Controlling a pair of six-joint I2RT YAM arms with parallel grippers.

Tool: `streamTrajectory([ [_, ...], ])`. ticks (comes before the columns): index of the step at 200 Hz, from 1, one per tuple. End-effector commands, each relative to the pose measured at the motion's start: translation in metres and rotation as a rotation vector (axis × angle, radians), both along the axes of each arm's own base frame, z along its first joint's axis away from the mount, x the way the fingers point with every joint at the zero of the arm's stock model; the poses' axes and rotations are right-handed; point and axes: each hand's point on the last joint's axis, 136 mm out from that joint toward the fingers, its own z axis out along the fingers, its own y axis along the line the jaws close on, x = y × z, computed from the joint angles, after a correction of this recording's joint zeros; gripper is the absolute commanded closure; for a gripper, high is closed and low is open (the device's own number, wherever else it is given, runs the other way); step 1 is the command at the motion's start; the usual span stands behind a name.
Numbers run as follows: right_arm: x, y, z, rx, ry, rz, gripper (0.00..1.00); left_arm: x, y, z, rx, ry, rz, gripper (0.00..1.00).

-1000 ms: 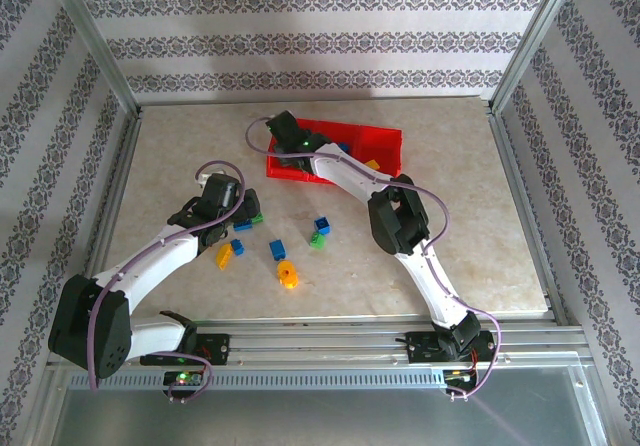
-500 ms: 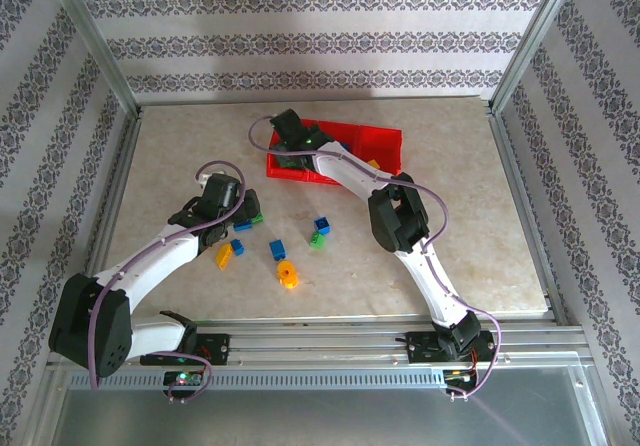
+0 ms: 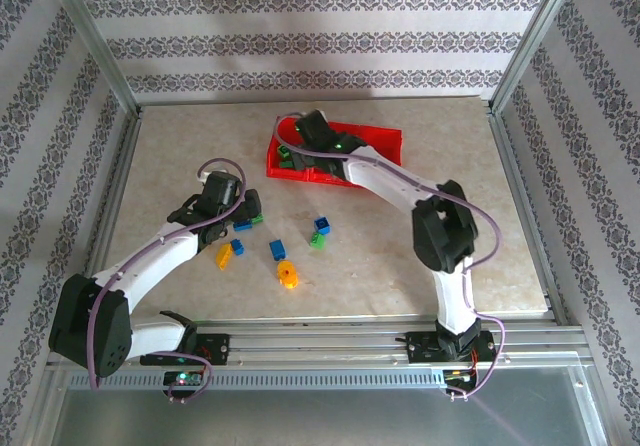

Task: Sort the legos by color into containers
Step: Place the lego in the container, then pick up the lego from the center of the table.

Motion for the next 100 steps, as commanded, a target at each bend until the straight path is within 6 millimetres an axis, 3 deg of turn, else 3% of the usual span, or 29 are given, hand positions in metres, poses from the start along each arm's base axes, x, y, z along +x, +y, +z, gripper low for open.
streamTrajectory([
  [1, -0.021, -0.031, -0.006, 0.097, 0.060, -0.122, 0.02, 0.000, -0.014, 0.005, -0.022, 0.021, -0.073, 0.00],
  [48, -0.069, -0.096, -0.023, 0.139, 0.108, -0.293, 0.02, 0.001, -0.077, 0.001, -0.075, 0.053, -0.223, 0.01],
  [100, -0.114, -0.151, -0.034, 0.196, 0.106, -0.398, 0.02, 0.000, -0.159, -0.010, -0.102, 0.081, -0.367, 0.07],
])
